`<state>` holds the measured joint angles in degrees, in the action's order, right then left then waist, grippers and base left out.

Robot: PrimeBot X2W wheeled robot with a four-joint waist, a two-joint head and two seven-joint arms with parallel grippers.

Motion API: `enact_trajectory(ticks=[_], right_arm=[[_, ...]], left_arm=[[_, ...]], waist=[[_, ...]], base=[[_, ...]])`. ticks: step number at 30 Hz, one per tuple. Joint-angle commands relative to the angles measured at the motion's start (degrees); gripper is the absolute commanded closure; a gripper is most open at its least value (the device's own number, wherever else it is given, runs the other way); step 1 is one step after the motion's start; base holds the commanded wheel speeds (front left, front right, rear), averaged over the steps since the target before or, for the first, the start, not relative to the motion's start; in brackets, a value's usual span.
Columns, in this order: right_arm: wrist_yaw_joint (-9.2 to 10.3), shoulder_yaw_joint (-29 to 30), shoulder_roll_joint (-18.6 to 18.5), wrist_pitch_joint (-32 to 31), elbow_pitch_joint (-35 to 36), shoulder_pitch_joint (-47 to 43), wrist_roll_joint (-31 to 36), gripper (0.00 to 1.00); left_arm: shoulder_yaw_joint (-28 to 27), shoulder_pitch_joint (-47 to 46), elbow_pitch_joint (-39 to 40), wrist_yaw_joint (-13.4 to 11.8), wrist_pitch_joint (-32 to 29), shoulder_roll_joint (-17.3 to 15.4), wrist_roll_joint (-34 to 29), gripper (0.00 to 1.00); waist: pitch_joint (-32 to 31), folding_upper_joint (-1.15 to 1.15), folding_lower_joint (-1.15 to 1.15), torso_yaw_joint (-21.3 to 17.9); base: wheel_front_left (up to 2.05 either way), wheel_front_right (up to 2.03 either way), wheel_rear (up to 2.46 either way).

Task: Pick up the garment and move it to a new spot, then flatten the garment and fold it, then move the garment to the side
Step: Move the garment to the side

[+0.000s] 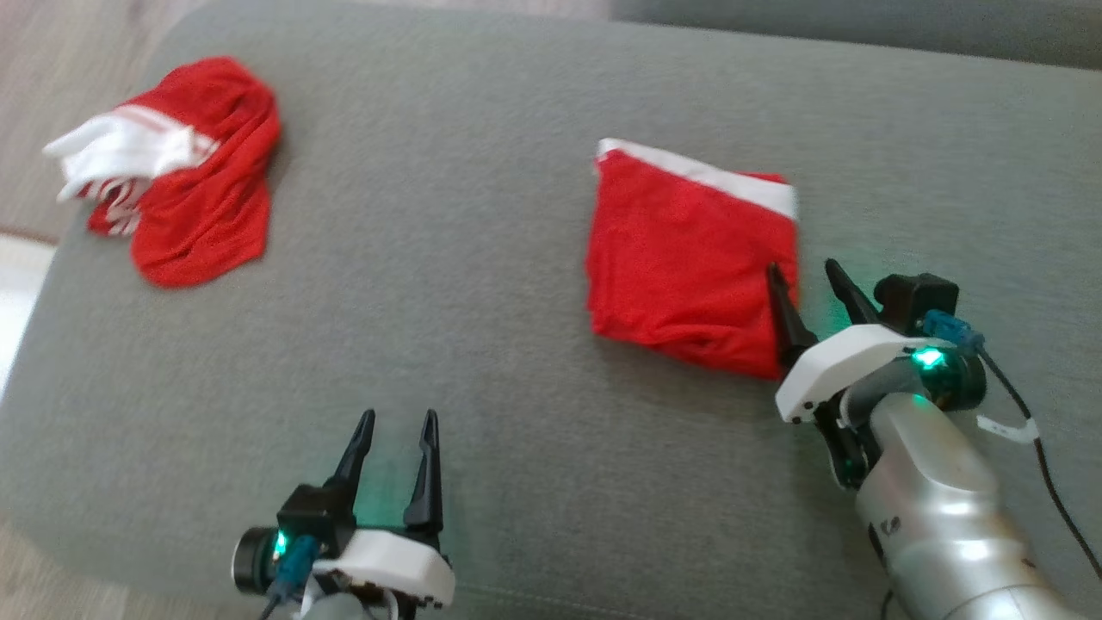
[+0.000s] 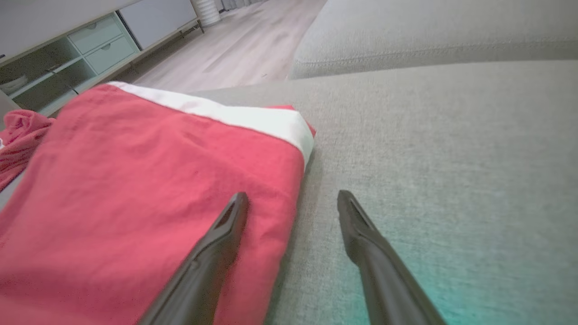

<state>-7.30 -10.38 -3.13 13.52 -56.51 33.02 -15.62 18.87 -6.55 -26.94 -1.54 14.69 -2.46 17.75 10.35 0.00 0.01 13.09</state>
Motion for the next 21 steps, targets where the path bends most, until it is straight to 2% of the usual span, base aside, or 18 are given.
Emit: enact_trajectory(ticks=[1, 4, 5, 6, 8, 12, 21], right_arm=[[-0.19, -0.6, 0.2, -0.1, 0.4, 1.8, 0.4, 0.0], [-0.19, 0.5, 0.2, -0.2, -3.8, 3.0, 1.7, 0.0], [-0.19, 0.7, 0.2, -0.1, -4.9, 3.2, 2.0, 0.33], [-0.19, 0.8, 0.2, 0.1, -5.7, 3.3, 2.5, 1.0], [-0.19, 0.7, 0.2, 0.6, -6.4, 3.2, 2.4, 1.0], [-0.19, 1.1, 0.2, 1.4, -5.2, 2.3, 1.5, 1.0], [-0.19, -0.6, 0.2, 1.5, 1.3, -1.9, -1.3, 1.0]], left_arm=[[-1.2, -2.7, 1.5, -0.3, 0.3, -0.4, 0.0, 0.0], [-1.0, -3.1, 1.7, -0.5, 0.3, -0.4, 0.0, 0.0], [-1.1, -3.1, 1.9, -0.6, 0.3, -0.4, 0.0, 0.0], [-1.2, -3.1, 2.0, -0.7, 0.3, -0.4, 0.0, 0.0], [-1.6, -2.9, 2.2, -0.9, 0.3, -0.4, -0.2, 0.0], [-2.5, -2.9, 2.2, -0.3, 0.3, -0.4, -1.4, 0.0], [-1.4, -4.6, 2.7, 2.2, 0.3, -0.4, -2.6, 0.0]], waist=[[2.0, 0.0, -0.01, 2.5], [2.9, 0.0, -0.01, 3.7], [3.0, 0.0, -0.01, 3.8], [3.1, 0.0, -0.01, 3.7], [3.0, 0.0, -0.01, 3.1], [1.4, 0.0, -0.01, -1.8], [-1.1, 0.0, -0.01, -19.0]], base=[[0.0, 0.0, 0.0], [0.0, 0.0, 0.0], [0.0, 0.0, 0.0], [0.0, 0.0, 0.0], [0.0, 0.0, 0.0], [0.0, 0.0, 0.0], [0.0, 0.0, 0.0]])
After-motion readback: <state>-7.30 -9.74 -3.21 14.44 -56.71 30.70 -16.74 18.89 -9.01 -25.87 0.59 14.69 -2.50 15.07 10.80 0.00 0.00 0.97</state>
